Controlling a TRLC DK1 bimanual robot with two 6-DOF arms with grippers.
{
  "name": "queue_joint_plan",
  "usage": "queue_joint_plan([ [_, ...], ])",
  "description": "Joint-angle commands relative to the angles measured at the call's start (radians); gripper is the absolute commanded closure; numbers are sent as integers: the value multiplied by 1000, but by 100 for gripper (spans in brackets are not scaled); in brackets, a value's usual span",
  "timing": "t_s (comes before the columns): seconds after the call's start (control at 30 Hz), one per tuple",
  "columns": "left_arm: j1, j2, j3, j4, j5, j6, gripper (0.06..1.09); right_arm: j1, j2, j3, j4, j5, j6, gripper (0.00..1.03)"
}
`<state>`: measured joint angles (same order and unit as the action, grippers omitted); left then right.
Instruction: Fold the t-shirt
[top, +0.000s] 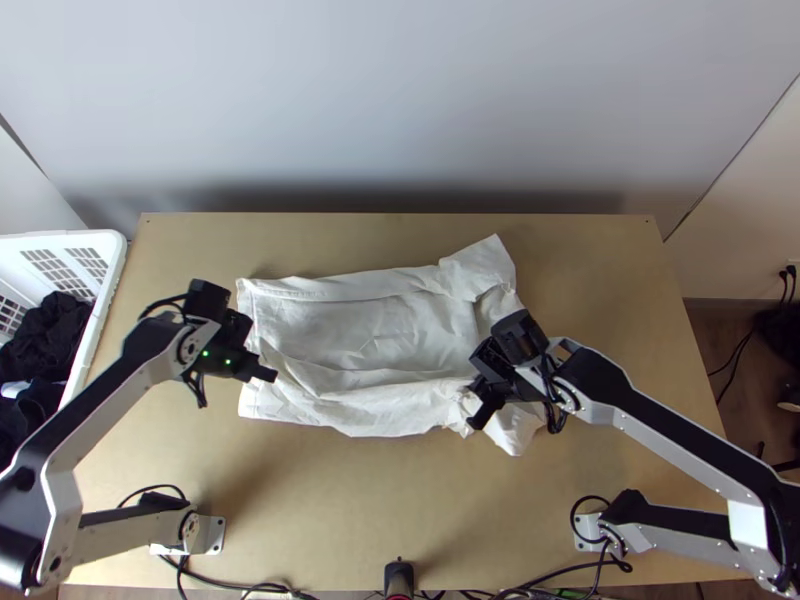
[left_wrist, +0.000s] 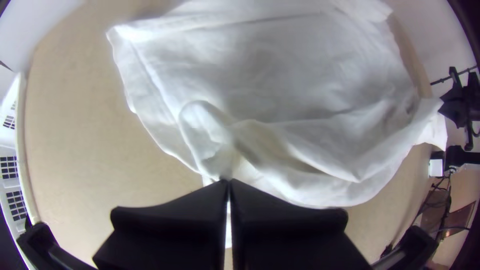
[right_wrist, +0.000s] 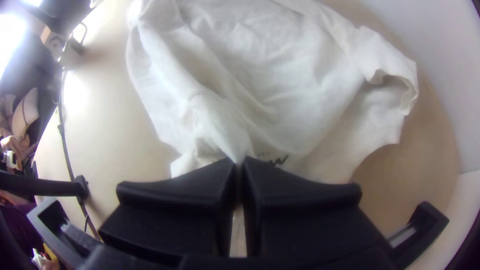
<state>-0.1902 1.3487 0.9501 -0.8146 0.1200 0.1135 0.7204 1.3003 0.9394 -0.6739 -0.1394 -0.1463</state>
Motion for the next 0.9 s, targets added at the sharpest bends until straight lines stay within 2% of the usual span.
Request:
queue_joint_plan([
  [0.0, 0, -131, 78, -193, 23, 63, 105, 25, -64, 18, -82, 1, -26, 100],
  [0.23, -2, -293, 82, -449, 104, 146, 105, 51, -119, -2, -167, 1, -33, 100],
  [0.47, -6, -398, 12, -581, 158, 247, 105, 157, -133, -8, -382, -12, -67, 100],
  [0.6, 24, -419, 22, -597, 155, 299, 105, 203, -154, 27, -467, -81, -75, 100],
  [0.87, 63, -410, 58, -589, 155, 351, 105, 183, -121, 222, -651, -253, -72, 100],
])
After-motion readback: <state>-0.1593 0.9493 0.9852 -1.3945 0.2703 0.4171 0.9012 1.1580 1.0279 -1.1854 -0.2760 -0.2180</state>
